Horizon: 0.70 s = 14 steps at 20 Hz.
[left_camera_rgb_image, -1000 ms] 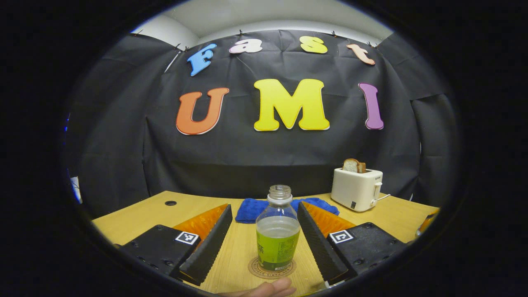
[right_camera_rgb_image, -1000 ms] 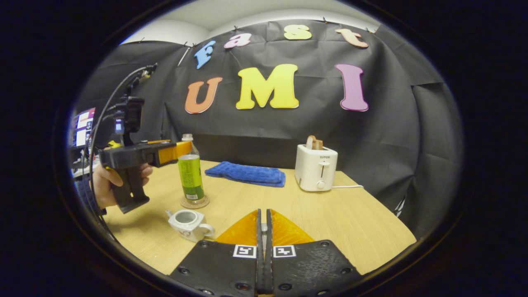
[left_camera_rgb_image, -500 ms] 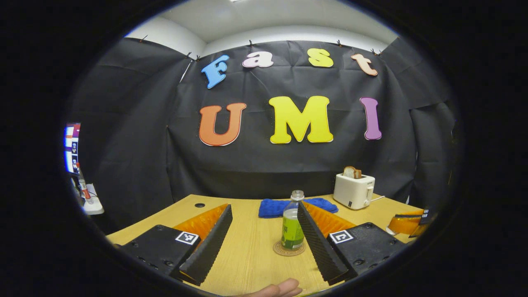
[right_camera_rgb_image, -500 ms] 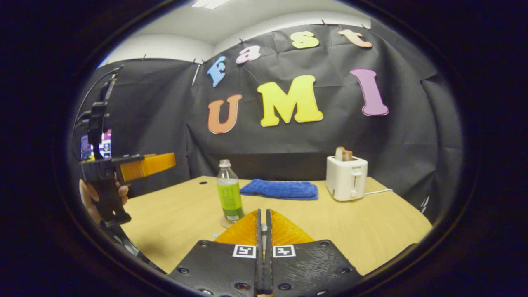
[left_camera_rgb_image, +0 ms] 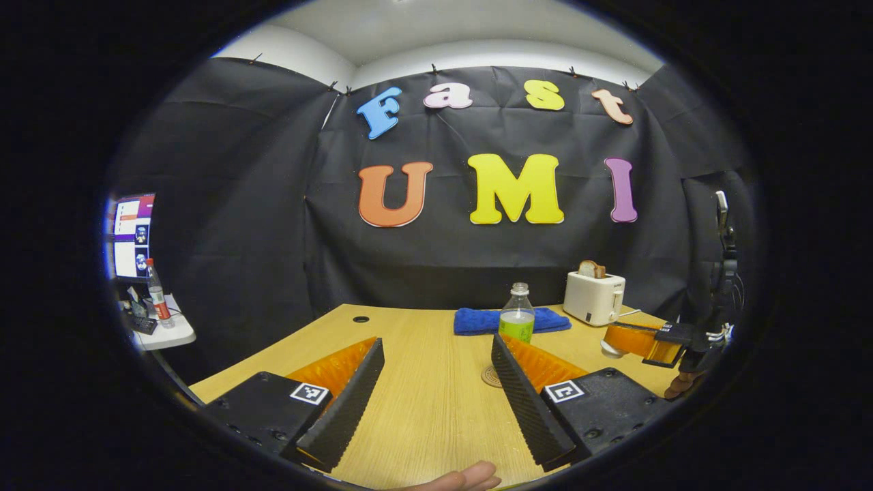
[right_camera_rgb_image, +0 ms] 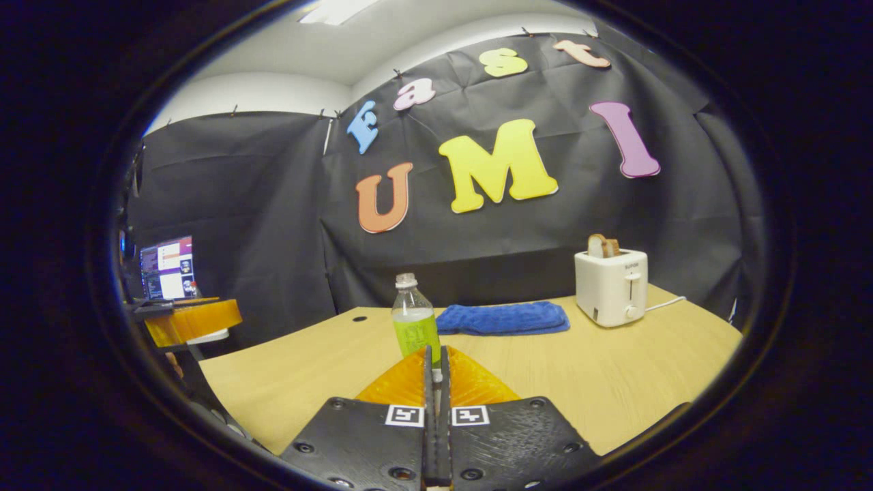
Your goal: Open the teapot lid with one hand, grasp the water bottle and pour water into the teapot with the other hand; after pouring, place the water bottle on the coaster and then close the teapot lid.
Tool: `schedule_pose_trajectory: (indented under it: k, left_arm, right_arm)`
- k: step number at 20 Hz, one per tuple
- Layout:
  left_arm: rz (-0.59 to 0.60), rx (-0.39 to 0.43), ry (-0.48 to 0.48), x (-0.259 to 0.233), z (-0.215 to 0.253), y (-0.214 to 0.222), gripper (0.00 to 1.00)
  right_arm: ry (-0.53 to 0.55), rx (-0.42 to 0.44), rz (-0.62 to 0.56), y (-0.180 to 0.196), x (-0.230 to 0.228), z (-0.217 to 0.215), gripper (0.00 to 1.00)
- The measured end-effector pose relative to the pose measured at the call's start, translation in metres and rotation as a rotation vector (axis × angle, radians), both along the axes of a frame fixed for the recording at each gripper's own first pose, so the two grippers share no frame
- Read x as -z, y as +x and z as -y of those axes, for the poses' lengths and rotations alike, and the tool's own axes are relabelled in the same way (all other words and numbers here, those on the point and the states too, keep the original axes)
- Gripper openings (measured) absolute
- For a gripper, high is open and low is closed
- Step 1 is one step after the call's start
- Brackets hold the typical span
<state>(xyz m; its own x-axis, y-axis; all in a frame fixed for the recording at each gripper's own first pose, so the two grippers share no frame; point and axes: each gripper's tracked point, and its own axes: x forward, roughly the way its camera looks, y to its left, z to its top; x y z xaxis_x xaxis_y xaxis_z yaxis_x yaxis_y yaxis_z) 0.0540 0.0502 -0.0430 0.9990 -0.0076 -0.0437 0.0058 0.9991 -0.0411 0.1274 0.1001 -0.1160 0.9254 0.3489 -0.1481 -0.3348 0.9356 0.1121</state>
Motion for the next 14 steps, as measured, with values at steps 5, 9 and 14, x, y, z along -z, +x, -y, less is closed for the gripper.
schedule_pose_trajectory:
  k: [5, 9, 14]
  left_arm:
    - [-0.010, 0.043, -0.055, -0.009, 0.003, -0.011, 0.99]
    - [0.009, 0.063, -0.052, -0.015, 0.004, -0.014, 0.99]
    - [-0.013, 0.063, -0.056, -0.007, 0.001, -0.012, 0.99]
  right_arm:
    - [-0.026, 0.040, -0.064, 0.011, 0.038, -0.005, 0.00]
    - [-0.074, 0.069, -0.075, 0.017, 0.058, -0.002, 0.00]
    - [-0.080, 0.080, -0.092, 0.017, 0.068, 0.000, 0.00]
